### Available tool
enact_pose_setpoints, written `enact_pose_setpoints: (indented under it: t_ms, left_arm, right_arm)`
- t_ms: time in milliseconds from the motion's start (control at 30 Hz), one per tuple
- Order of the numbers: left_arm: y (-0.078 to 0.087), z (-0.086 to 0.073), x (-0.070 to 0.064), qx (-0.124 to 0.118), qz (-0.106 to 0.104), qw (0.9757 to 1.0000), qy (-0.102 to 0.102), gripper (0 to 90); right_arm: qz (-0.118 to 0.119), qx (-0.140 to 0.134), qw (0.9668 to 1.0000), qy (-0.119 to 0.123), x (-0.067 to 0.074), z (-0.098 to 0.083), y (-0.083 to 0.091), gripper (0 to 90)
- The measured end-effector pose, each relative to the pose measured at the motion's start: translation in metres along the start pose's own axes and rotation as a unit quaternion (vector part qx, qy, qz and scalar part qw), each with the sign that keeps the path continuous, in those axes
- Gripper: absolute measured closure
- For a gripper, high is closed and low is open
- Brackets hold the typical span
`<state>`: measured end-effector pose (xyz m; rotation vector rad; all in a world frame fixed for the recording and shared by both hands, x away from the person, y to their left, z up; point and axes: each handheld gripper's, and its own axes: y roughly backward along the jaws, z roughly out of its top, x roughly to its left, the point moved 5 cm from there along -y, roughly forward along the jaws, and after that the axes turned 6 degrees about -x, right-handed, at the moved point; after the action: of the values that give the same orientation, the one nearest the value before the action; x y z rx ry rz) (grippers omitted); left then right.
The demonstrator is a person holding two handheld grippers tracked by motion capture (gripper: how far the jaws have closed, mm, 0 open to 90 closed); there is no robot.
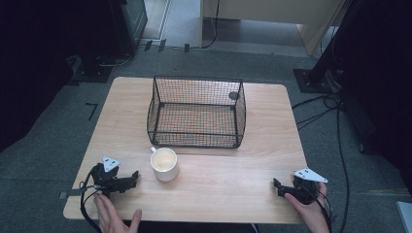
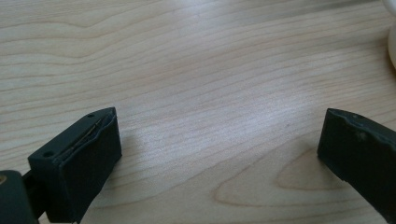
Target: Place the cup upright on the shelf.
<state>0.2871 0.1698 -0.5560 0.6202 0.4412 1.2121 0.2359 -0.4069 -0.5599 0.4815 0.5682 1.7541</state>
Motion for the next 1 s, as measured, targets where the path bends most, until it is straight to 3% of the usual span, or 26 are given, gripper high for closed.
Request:
enact_pose_setpoints:
  t_ms: [233,533,900,1000]
  left_arm:
    - [0.000,0.000,0.000,0.000,0.000,1.0000,0.000,0.0]
    - [0.000,0.000,0.000,0.000,0.000,1.0000,0.000,0.0]
    - [0.000,0.000,0.000,0.000,0.000,1.0000,0.000,0.0]
    - [-0.001,0.001,0.000,0.000,0.008,0.9999,0.006,0.0]
  right_arm:
    - [0.004,0.003,0.9999,-0.015,0.004,0.002,0.002,4.9]
    - [0.023,-0.031,0.9990,-0.021,0.026,0.029,0.015,6.0]
    - [0.048,-0.048,0.9977,-0.001,0.055,0.057,0.009,6.1]
    - [0.056,-0.051,0.9971,0.005,0.063,0.063,0.006,6.1]
